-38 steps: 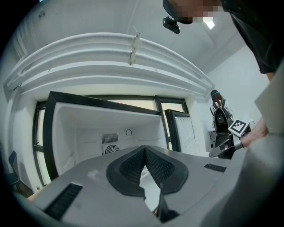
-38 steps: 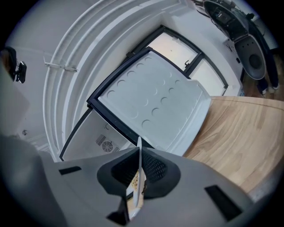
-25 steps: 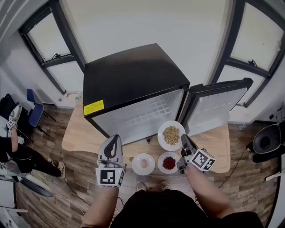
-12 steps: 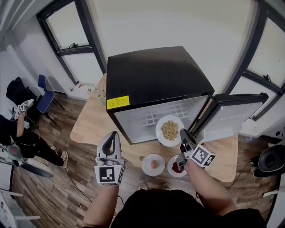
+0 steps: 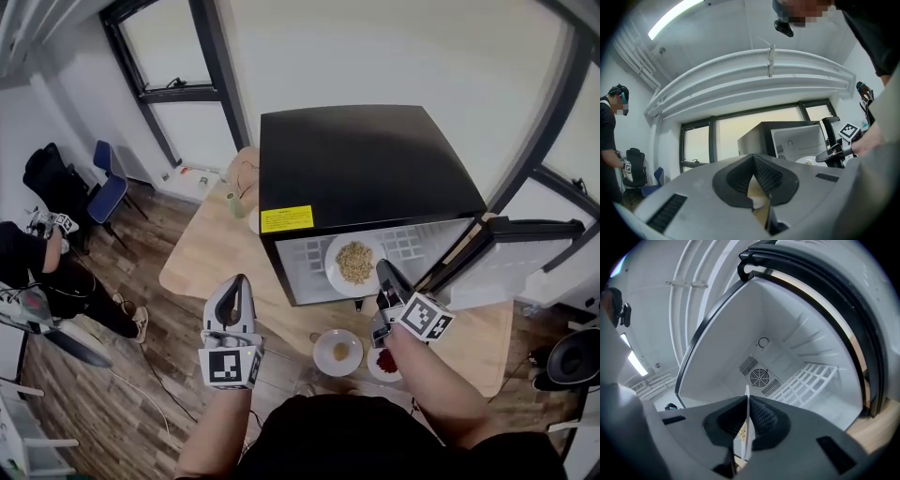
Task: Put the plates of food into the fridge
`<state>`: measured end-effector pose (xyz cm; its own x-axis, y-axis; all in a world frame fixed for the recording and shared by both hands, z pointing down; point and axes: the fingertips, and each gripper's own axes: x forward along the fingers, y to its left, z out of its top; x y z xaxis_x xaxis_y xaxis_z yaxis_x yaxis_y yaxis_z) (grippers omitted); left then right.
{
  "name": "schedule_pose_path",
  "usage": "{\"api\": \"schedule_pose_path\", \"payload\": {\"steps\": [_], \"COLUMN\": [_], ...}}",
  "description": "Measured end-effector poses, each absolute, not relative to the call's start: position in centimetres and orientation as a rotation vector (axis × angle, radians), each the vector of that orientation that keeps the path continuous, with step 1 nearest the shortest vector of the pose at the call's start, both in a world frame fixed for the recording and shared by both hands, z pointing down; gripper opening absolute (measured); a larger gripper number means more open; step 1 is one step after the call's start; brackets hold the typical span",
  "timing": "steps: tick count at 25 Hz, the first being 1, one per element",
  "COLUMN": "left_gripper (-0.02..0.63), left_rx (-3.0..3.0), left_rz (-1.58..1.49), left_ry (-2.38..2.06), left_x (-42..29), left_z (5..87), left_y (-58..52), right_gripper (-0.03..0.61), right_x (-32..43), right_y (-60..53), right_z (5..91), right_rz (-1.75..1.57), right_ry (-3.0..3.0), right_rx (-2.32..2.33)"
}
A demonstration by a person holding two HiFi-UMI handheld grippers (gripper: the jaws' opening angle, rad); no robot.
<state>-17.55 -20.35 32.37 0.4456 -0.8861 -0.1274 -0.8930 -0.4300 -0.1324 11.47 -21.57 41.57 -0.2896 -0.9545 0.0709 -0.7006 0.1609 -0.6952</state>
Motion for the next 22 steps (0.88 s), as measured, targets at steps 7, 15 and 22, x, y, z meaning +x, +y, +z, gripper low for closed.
{"api": "schedule_pose_path", "payload": {"steps": [7,15,22], "left_gripper": [0.004,0.005,0.004], "left_rx": [-2.5,-2.521,-2.522], "left_rz": [0.057,0.061,0.026], "left_ry": [1.662,1.656,1.722], "left_x": [-20.3,-21.6,-24.7], "left_z": [33.0,33.9,35.2], "left_y": [-22.0,-22.9,-23.4], "right_gripper": [0.032,0.034,0.034], "right_x": [9.9,9.4,7.8], "right_y": [-24.7,-27.8,-30.6], "right_z": [43.1,44.3,44.7], "right_rz": [-0.902,-0.922,-0.886], "right_ry": [2.047,1.953,2.043], "right_rx": [-1.614,-1.756,-1.916]}}
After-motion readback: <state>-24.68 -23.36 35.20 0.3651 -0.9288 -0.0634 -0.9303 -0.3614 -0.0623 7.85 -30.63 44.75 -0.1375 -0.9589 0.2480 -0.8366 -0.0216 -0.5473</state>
